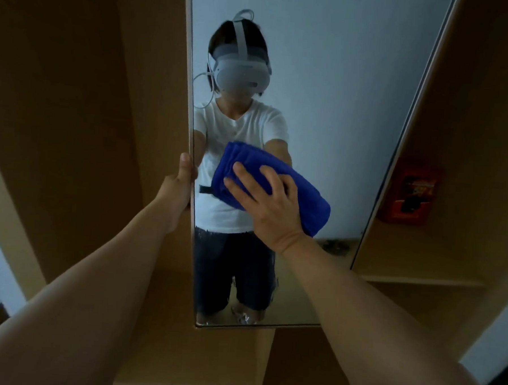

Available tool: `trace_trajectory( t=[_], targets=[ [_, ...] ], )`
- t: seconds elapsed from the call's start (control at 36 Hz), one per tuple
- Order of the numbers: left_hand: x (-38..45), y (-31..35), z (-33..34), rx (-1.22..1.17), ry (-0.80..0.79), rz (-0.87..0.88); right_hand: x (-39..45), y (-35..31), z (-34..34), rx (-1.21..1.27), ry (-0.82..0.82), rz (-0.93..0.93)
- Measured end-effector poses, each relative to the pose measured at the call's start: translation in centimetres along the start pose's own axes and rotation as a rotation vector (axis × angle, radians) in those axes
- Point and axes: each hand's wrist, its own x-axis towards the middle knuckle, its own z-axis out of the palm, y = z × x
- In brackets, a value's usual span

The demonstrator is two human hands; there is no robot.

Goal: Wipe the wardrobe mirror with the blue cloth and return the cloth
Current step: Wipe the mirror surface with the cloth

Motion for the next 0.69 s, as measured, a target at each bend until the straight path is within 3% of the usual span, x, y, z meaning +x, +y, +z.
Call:
trace_trajectory(
  t=[0.08,0.19,0.39,0.53,0.69],
  targets=[
    [-0.1,0.1,0.2,0.009,0.000,0.029,-3.0,-1.8,0.9,0.045,-0.124,-0.182],
    [-0.3,0.3,0.4,0.021,0.033,-0.003,-5.5,-4.0,1.5,0.083,-0.238,-0.251],
    [-0.9,0.6,0.2,0.012,0.010,-0.008,-3.0,-3.2,0.1,0.085,-0.303,-0.399],
    [-1.2,1.1,-0.2,-0.015,-0.012,-0.054,1.8,-2.3,-0.9,0.082,-0.224,-0.252],
    [-0.7,1.0,-0.1,0.009,-0.036,-0.092,1.4,-3.6,-0.7,0.095,-0.266,-0.191]
  ],
)
